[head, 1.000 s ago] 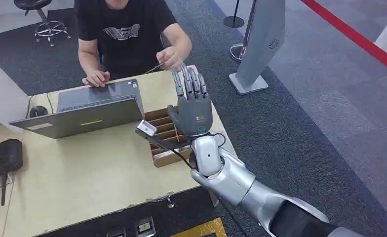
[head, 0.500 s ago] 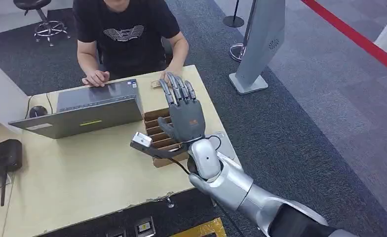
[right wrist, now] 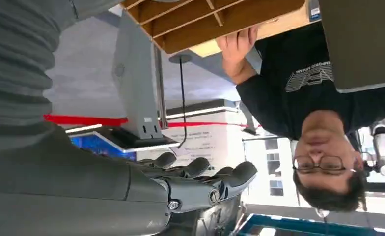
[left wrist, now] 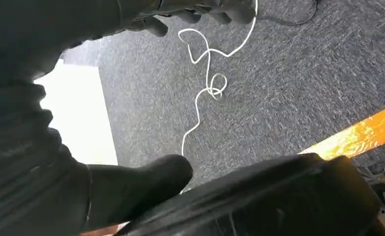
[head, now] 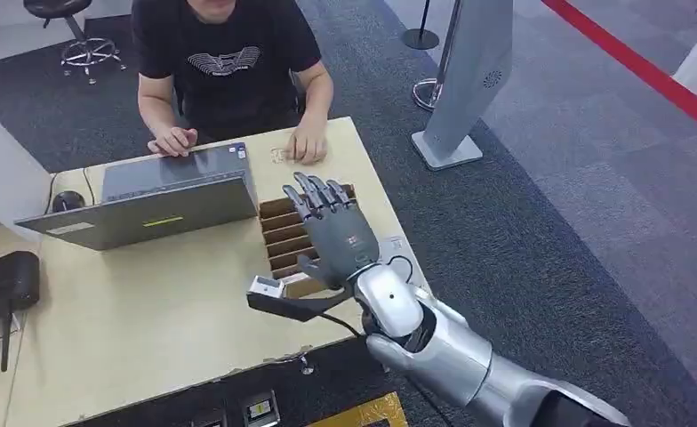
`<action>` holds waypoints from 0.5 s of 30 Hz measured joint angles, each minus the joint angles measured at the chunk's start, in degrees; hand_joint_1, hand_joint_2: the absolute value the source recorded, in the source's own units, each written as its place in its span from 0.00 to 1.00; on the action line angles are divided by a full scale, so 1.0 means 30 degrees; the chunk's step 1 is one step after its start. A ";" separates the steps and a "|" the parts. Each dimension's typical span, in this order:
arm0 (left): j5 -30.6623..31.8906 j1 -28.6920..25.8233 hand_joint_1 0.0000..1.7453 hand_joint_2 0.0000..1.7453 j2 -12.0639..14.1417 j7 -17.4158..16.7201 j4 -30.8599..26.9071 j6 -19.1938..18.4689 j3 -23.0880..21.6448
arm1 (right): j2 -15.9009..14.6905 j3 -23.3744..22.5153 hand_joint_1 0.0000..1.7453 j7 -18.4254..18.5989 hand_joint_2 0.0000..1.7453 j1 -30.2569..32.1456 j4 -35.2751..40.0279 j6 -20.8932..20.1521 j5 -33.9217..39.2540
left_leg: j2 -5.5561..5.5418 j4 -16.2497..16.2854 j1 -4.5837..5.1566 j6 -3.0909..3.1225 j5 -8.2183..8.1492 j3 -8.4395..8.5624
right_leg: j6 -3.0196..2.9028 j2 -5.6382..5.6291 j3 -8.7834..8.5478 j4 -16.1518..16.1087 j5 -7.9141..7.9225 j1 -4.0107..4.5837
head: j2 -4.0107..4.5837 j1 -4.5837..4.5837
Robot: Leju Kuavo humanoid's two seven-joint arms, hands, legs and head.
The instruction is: Pass the card to the sensor for recognition and then transmit it.
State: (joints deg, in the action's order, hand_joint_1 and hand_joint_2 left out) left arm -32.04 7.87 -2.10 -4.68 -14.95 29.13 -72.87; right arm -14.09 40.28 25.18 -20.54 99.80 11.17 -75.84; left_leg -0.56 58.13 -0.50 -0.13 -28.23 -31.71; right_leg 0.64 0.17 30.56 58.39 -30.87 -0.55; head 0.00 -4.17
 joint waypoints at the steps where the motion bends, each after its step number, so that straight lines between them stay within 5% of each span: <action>1: -0.0051 -0.0038 0.00 1.00 0.0007 0.0045 0.0000 0.0044 0.0000 | -0.0186 0.0037 0.00 0.0015 1.00 0.0002 0.0418 -0.0315 -0.0183 | 0.0000 0.0000 0.0000 0.0000 0.0000 -0.0001 | 0.0000 0.0001 0.0000 0.0000 0.0000 0.0001 | 0.0000 0.0000; 15: -0.0321 -0.0152 0.00 1.00 0.0022 0.0096 0.0000 0.0277 0.0073 | -0.1460 0.1648 0.00 -0.0933 1.00 -0.0628 0.2201 -0.4183 -0.3411 | -0.0001 -0.0002 -0.0003 0.0000 0.0000 -0.0015 | 0.0000 0.0010 -0.0008 0.0002 0.0000 0.0004 | 0.0000 0.0000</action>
State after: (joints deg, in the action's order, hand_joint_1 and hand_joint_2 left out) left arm -33.00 7.42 -2.03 -4.39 -14.95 29.97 -72.65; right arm -18.47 45.22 22.38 -22.43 106.40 -1.38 -86.07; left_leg -0.56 58.12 -0.51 -0.13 -28.22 -31.75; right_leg 0.64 0.20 30.53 58.40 -30.87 -0.54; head 0.00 -4.17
